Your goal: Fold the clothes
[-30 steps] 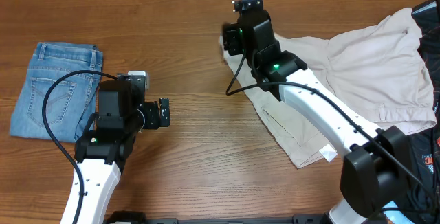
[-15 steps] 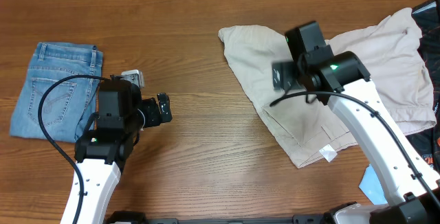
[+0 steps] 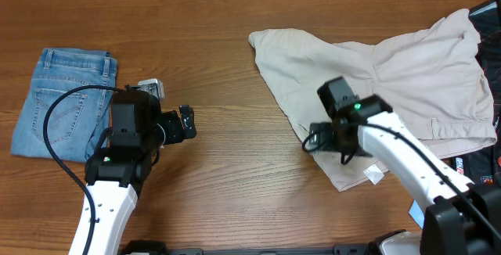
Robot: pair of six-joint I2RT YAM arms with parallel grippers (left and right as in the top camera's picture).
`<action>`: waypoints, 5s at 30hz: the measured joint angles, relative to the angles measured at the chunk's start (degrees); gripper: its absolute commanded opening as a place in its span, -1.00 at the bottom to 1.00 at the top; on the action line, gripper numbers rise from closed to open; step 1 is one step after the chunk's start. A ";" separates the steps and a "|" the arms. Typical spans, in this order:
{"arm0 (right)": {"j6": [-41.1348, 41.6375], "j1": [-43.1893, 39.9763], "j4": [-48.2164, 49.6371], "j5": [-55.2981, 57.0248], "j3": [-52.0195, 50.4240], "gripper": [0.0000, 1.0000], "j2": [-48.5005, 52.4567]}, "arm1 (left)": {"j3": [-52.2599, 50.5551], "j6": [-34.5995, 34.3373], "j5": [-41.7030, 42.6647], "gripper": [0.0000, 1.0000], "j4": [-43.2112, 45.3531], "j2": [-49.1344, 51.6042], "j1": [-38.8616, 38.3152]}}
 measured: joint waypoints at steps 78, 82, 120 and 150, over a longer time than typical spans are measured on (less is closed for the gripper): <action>-0.52 2.16 2.80 11.08 9.09 1.00 -13.03 | 0.79 -3.72 14.21 0.08 11.43 32.57 -10.25; -0.55 2.16 2.71 11.08 9.09 1.00 -13.03 | 0.74 -4.22 15.87 -0.43 11.43 33.73 -10.23; -0.50 2.16 2.36 11.08 9.09 1.00 -13.03 | 42.75 0.24 7.02 1.00 -31.91 33.24 14.21; -0.52 2.16 1.18 11.37 9.09 1.00 -13.05 | 5.01 -2.23 9.42 -0.92 -24.65 34.14 -7.93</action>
